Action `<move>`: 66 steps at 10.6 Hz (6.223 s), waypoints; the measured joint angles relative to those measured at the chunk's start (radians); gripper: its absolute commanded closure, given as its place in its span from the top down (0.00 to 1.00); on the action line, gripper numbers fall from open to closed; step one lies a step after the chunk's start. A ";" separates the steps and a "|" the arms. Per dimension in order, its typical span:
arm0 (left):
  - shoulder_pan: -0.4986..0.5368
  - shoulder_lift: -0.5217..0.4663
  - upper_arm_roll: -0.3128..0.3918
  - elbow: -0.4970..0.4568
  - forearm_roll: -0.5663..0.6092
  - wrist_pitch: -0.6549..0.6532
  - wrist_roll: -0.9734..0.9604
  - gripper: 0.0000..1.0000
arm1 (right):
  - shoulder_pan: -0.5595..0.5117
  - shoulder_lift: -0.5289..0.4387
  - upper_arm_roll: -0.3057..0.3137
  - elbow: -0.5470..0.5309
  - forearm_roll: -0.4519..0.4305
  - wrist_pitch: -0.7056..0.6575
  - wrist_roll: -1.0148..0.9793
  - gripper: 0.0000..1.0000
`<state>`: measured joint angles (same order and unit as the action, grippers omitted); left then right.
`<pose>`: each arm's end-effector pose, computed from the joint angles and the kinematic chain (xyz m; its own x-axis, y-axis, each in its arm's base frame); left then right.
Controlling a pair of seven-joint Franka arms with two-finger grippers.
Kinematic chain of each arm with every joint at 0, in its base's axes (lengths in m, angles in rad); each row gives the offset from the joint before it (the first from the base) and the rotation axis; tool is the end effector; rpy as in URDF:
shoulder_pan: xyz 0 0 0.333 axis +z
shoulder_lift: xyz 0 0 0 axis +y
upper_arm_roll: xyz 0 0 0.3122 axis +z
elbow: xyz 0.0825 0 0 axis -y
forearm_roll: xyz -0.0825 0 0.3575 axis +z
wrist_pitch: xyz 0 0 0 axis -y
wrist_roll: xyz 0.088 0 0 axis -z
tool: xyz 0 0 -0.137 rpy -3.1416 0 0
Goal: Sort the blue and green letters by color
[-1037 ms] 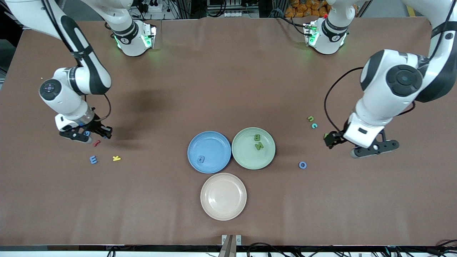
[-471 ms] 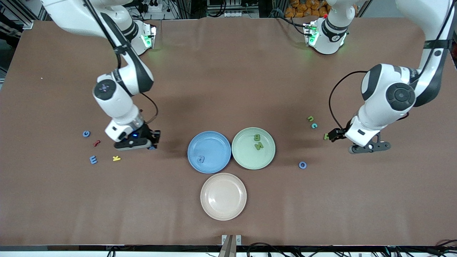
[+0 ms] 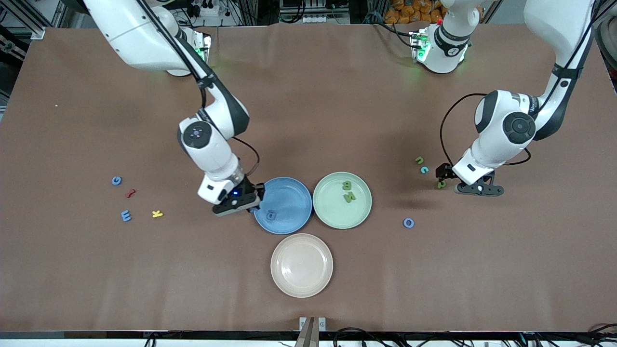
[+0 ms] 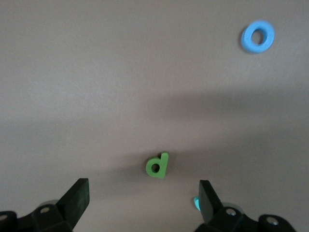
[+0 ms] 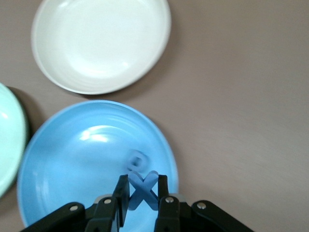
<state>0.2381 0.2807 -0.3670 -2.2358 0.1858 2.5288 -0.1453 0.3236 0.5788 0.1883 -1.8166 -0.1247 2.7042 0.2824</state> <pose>0.5289 -0.0693 0.2425 0.9922 -0.1188 0.0380 -0.1186 -0.9929 -0.0071 0.5876 0.3205 0.2450 0.9194 0.2550 0.2995 0.2973 -0.9491 -0.1045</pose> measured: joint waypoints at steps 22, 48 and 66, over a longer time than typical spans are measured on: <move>-0.025 0.131 0.021 0.033 0.006 0.132 0.099 0.00 | -0.731 -0.263 -0.013 -0.209 -0.014 -0.356 -0.228 1.00; -0.337 0.118 0.058 0.529 -0.020 -0.471 -0.293 1.00 | -0.837 -0.161 -0.046 -0.475 -0.013 0.043 -0.275 0.27; -0.158 -0.003 0.006 -0.223 -0.087 0.161 -0.558 0.59 | -0.125 -0.114 0.035 -0.070 0.004 -0.113 -0.024 0.14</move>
<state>0.0801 0.2773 -0.3612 -2.4588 0.0984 2.6903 -0.7034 0.1982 0.4650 0.2230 -1.8865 -0.1202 2.5910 0.2581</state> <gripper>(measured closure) 0.396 0.648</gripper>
